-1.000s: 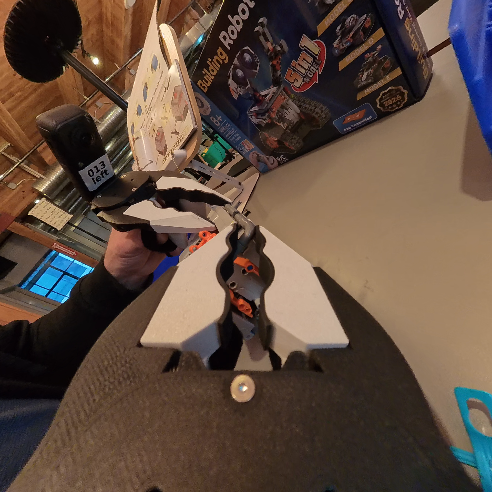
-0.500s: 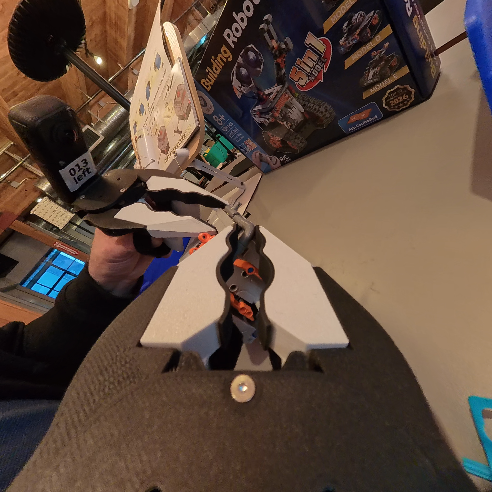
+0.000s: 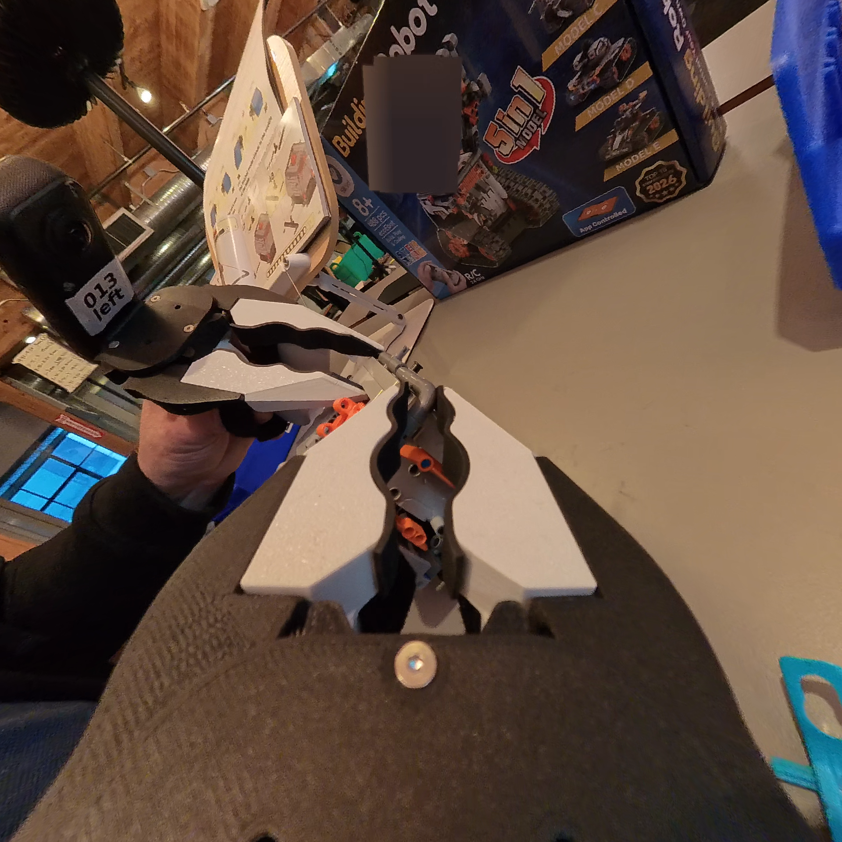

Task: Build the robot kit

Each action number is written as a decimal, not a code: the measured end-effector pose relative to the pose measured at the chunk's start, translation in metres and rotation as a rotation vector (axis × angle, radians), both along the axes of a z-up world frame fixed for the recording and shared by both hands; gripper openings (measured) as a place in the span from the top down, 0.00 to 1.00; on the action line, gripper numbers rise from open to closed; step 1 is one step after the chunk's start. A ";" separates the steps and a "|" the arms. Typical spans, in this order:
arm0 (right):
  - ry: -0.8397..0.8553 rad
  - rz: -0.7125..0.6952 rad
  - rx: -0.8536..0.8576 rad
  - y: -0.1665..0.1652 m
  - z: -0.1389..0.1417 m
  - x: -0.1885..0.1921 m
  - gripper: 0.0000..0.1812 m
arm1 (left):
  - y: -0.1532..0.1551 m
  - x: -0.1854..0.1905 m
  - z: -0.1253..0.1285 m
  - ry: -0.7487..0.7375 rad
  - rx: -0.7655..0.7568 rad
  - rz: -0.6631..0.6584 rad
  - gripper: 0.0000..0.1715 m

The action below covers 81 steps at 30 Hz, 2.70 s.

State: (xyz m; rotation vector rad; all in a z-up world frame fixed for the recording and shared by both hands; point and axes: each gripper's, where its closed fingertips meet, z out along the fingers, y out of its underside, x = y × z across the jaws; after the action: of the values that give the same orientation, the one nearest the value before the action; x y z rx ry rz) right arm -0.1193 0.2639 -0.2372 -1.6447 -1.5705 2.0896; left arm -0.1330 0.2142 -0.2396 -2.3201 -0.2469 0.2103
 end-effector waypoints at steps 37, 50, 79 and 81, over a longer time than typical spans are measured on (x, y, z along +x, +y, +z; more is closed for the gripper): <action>0.043 -0.106 0.126 0.010 0.003 0.000 0.95 | 0.012 0.006 0.001 0.045 0.037 -0.074 0.86; -0.054 0.007 0.053 0.009 0.000 0.001 0.95 | 0.014 0.007 0.001 0.055 0.039 -0.115 0.86; -0.052 0.130 0.059 0.007 0.001 0.016 0.97 | 0.008 0.012 0.001 0.020 0.030 -0.078 0.87; -0.060 0.153 0.044 0.005 0.001 0.018 0.97 | 0.010 0.015 0.002 0.012 0.050 -0.103 0.87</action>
State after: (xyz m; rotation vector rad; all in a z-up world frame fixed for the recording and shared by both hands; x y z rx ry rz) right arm -0.1010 0.2686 -0.2362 -1.6360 -1.8013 2.0763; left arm -0.1182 0.2239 -0.2380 -2.2746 -0.1244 0.1644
